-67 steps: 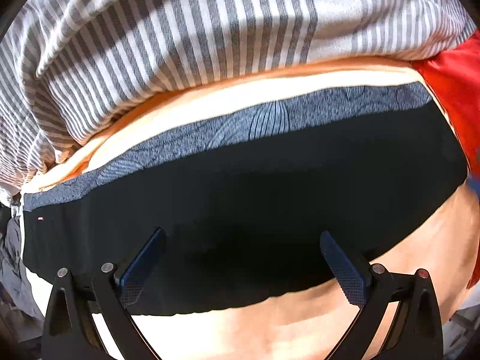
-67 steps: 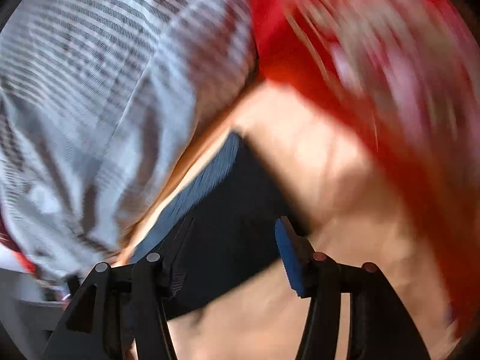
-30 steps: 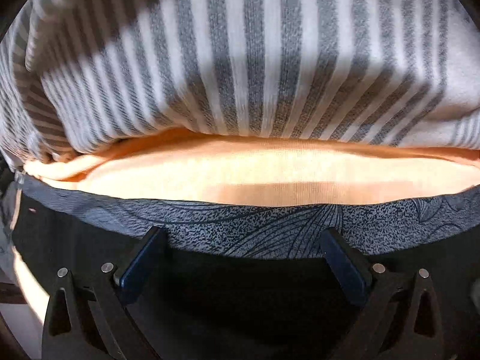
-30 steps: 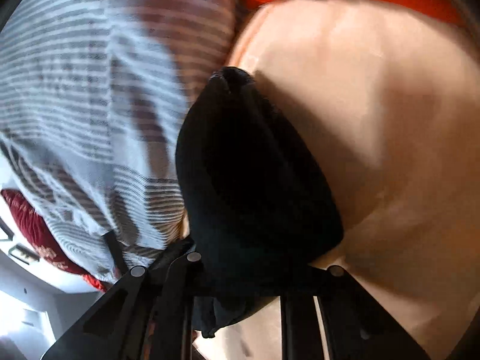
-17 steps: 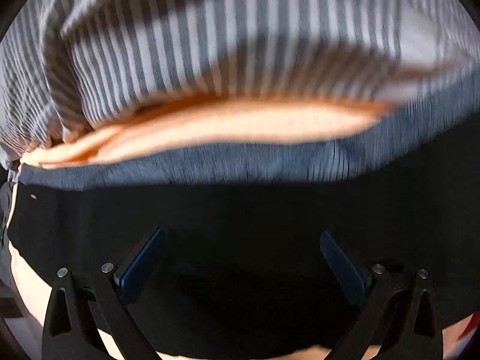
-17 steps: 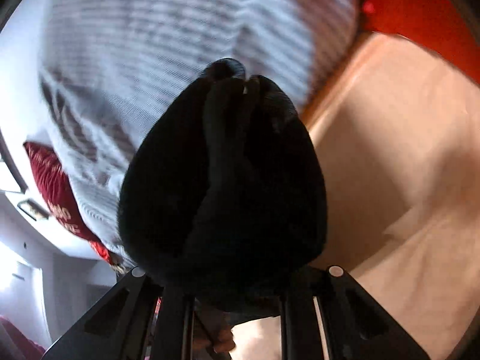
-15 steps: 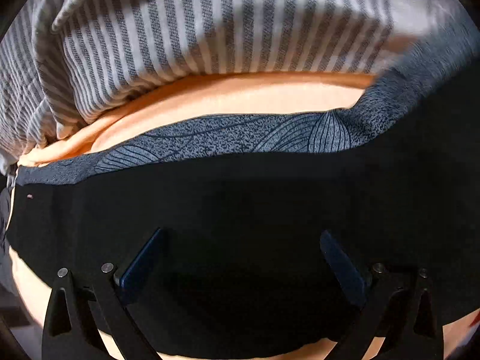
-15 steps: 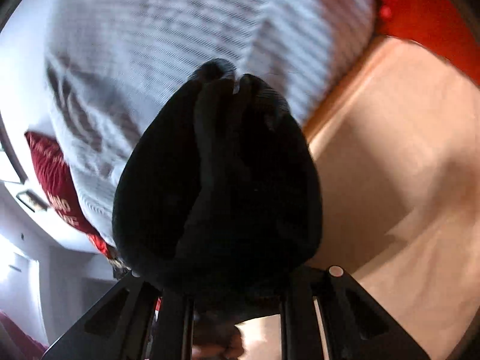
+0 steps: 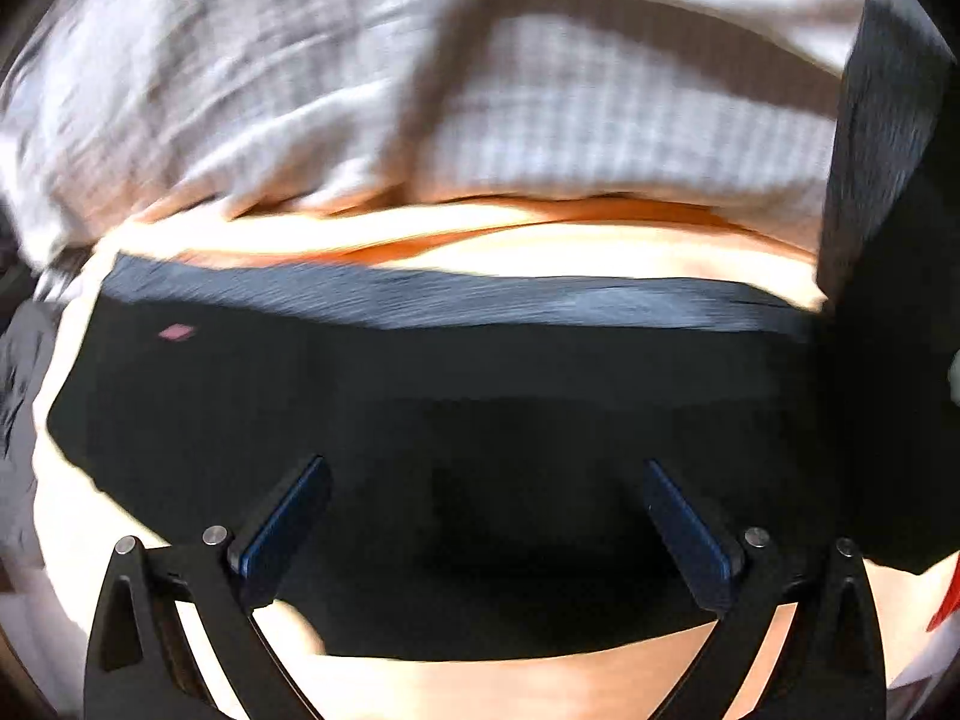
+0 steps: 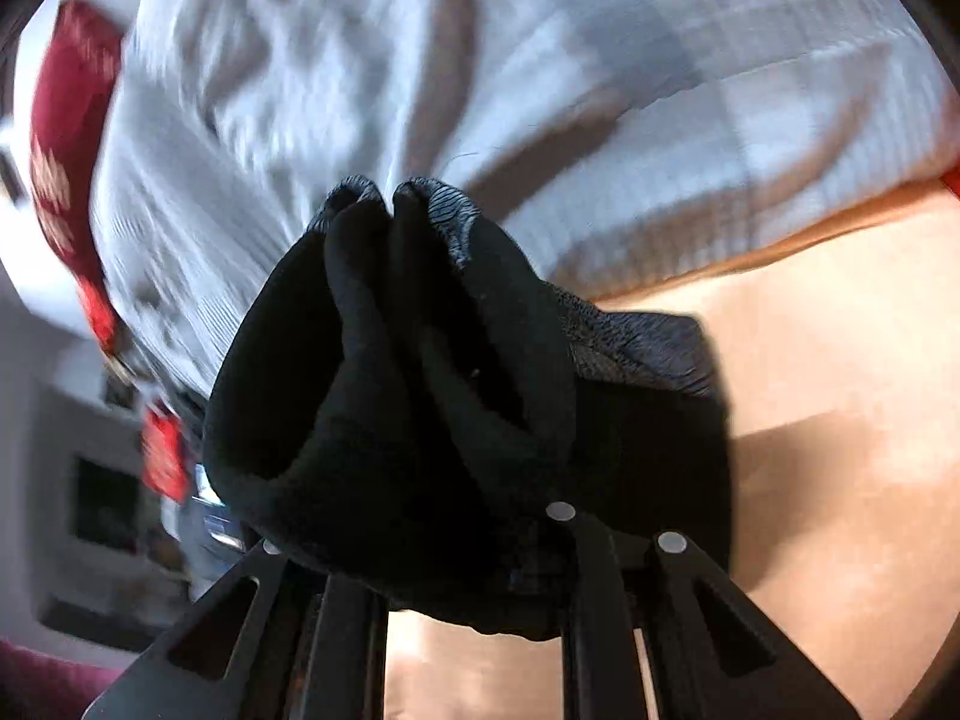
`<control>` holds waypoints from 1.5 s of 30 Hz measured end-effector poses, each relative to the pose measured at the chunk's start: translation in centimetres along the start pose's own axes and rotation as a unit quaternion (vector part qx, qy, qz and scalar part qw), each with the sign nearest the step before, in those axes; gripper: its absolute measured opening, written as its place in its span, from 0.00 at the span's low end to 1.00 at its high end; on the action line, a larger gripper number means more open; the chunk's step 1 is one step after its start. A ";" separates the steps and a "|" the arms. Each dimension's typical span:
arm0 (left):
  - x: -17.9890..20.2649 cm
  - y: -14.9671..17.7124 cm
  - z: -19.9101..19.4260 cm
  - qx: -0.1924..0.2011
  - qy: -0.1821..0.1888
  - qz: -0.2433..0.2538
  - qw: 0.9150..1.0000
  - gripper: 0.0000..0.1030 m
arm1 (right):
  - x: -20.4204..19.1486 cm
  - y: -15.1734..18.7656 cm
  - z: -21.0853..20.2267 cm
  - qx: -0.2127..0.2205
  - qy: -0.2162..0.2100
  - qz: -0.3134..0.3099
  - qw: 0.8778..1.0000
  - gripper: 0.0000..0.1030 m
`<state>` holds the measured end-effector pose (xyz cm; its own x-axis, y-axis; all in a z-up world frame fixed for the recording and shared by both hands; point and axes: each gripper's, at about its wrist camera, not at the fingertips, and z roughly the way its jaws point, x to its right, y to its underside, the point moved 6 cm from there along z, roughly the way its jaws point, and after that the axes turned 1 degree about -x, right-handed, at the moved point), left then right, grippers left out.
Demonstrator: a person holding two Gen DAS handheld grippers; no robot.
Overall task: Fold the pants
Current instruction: 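Lift the leg end with the right gripper while the left gripper holds the waist, then lay the leg end onto the waist end with the right gripper, folding the strip in half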
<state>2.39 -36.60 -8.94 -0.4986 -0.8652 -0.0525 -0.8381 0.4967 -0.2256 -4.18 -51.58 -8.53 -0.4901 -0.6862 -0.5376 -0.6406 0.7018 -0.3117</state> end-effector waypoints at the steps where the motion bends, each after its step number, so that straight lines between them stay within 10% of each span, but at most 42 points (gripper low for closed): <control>1: -1.6 0.1 0.1 -0.003 -0.008 -0.008 1.000 1.00 | -0.8 0.5 1.5 -0.008 0.019 -0.012 1.000 0.15; 6: -8.9 1.8 1.4 -0.027 -0.022 -0.049 0.998 1.00 | -3.8 4.1 9.7 -0.054 0.140 -0.083 0.985 0.16; 11: -12.0 2.4 1.7 -0.026 -0.027 -0.052 0.998 1.00 | -5.8 7.5 14.1 -0.070 0.254 -0.161 0.951 0.46; 13: -12.4 2.6 1.4 -0.025 -0.027 -0.055 0.998 1.00 | -8.1 8.7 14.5 -0.066 0.264 -0.188 0.944 0.61; 19: -13.0 1.6 0.5 -0.010 0.002 -0.039 0.999 1.00 | -11.3 10.9 10.2 -0.045 0.203 -0.209 0.956 0.64; 26: -6.3 1.2 -1.3 -0.002 0.102 0.028 0.994 1.00 | -4.5 10.0 4.4 -0.041 0.236 -0.095 0.966 0.64; 36: 2.2 1.7 -0.1 -0.039 0.188 0.083 0.978 0.68 | -0.6 10.1 3.0 -0.046 0.234 -0.030 0.971 0.64; 40: 3.4 2.3 1.1 -0.063 0.188 0.089 0.976 0.16 | -0.2 10.5 2.5 -0.048 0.226 -0.022 0.973 0.63; 45: 2.3 3.2 -0.5 -0.047 0.197 0.085 0.976 0.12 | 0.5 10.7 1.8 -0.047 0.219 -0.006 0.974 0.62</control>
<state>-1.56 -36.93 -9.36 -0.6631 -0.6858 0.2999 -0.7433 0.6508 -0.1550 -10.21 -44.06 -13.48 -0.6747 -0.7245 -0.1410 -0.6889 0.6867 -0.2320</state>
